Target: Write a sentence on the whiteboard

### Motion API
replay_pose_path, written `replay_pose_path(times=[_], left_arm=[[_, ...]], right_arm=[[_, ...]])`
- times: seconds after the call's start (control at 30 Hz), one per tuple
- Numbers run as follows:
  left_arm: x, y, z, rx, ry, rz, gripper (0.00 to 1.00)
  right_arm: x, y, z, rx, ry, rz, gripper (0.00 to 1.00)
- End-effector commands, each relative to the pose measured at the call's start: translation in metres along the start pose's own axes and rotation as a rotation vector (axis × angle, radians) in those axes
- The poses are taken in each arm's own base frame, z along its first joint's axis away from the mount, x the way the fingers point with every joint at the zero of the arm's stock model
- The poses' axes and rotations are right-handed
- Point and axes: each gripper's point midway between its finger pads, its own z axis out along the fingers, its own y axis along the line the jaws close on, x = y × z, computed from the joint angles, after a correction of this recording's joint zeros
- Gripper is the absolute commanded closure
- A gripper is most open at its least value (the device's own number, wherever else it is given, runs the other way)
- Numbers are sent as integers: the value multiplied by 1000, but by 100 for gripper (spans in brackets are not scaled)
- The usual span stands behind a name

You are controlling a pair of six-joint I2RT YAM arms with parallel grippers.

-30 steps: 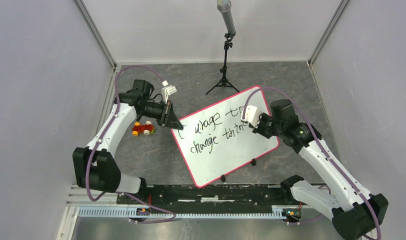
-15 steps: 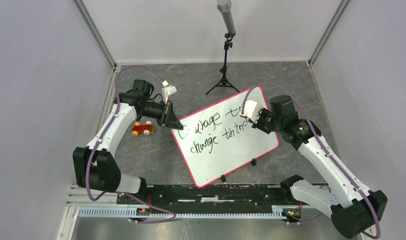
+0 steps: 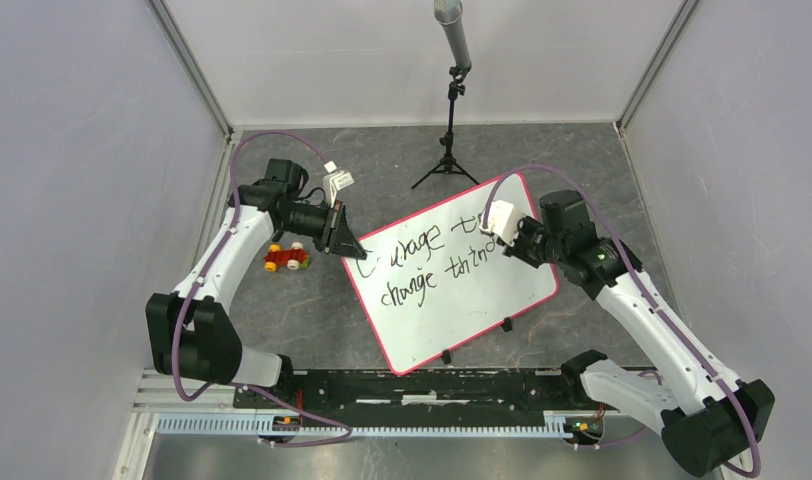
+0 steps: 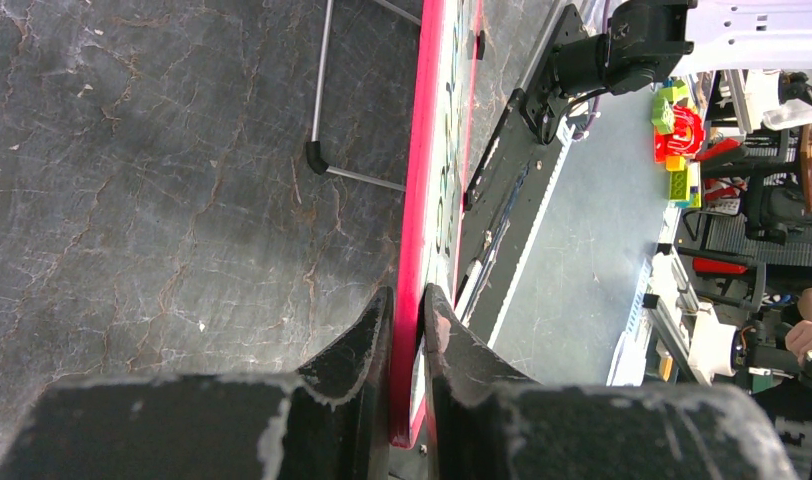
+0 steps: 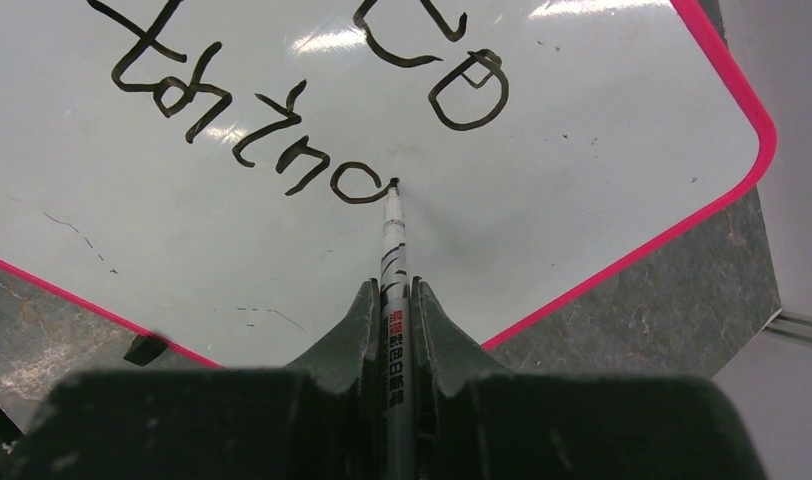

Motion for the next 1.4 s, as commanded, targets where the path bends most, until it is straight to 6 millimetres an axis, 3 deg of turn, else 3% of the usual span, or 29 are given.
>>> replay_pose_path(times=[0.0,0.53,0.77,0.93,1.1,1.2,1.37], left_arm=[[2,16,6,-60,41,75,98],[3,15,6,-61,39,79,98],[3,14,6,-55,39,78,98],[2,14,5,-63,36,83,98],[2,13,5,-63,35,83,98],[2,13,5,-61,34,84,98],[2,11,4,-57,30,86,98]], right_arm=[[3,5,0,-18,-3,-2,100],[26,40,-2,-118,26,21,100],[15,50,-2,-186,-17,43,100],[-14,42,-11,-193,-105,39,100],[-31,28,-24,-148,-140,36,100],[-28,11,-28,-52,-114,42,100],[-6,-9,-26,49,-32,68,100]])
